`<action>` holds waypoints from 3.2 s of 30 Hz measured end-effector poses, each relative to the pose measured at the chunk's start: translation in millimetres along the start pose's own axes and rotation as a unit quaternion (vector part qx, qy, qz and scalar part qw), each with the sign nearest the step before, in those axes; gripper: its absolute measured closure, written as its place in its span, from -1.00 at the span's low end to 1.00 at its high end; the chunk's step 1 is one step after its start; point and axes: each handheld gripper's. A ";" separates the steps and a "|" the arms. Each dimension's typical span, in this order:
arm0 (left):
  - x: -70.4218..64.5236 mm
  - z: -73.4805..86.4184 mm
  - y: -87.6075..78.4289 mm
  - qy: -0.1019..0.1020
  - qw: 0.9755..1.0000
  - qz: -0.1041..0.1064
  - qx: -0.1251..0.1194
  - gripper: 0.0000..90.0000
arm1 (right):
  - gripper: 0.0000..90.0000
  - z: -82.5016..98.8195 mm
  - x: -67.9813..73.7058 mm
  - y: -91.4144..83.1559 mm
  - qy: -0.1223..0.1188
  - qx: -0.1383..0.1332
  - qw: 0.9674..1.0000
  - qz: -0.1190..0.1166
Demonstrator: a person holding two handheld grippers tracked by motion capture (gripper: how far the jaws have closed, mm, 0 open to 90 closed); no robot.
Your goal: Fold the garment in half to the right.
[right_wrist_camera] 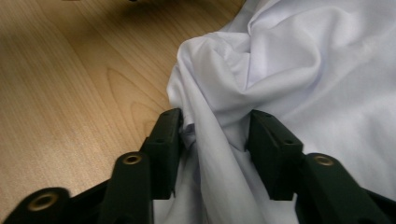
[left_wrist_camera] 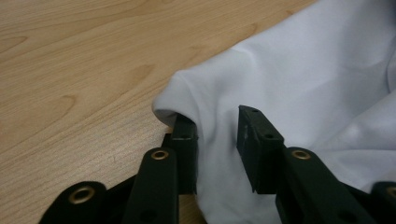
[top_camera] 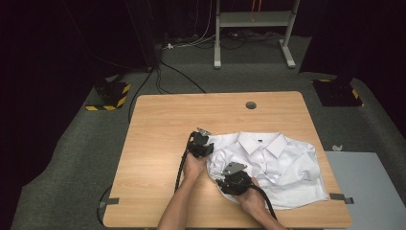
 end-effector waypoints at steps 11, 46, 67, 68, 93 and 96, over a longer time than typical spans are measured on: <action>9.5 -3.6 1.9 -0.032 0.999 0.038 0.012 0.85 | 0.72 -3.0 0.6 -1.1 -0.028 0.014 0.999 0.024; 21.0 -35.4 -43.3 -0.061 0.989 0.130 -0.047 0.91 | 0.76 -12.8 -7.3 -45.8 -0.021 -0.043 0.999 -0.002; 21.5 -53.2 -58.0 -0.051 0.986 0.150 -0.056 0.91 | 0.76 -20.5 -11.1 -63.1 -0.014 -0.063 0.998 -0.014; 21.4 -54.0 -58.8 -0.051 0.986 0.151 -0.056 0.91 | 0.76 -20.9 -11.4 -64.0 -0.013 -0.064 0.998 -0.015; 25.5 -75.7 -80.5 -0.040 0.983 0.164 -0.066 0.92 | 0.76 -31.9 -14.6 -82.3 -0.001 -0.094 0.995 -0.037; 26.5 -78.9 -83.0 -0.040 0.983 0.167 -0.068 0.93 | 0.76 -33.1 -14.2 -84.0 -0.003 -0.095 0.995 -0.038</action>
Point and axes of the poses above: each handheld gripper's, and its own axes: y roughly forward along the jaws, z roughly out of its underside, x roughly to its left, and after that the axes turned 5 degrees about -z, right-handed
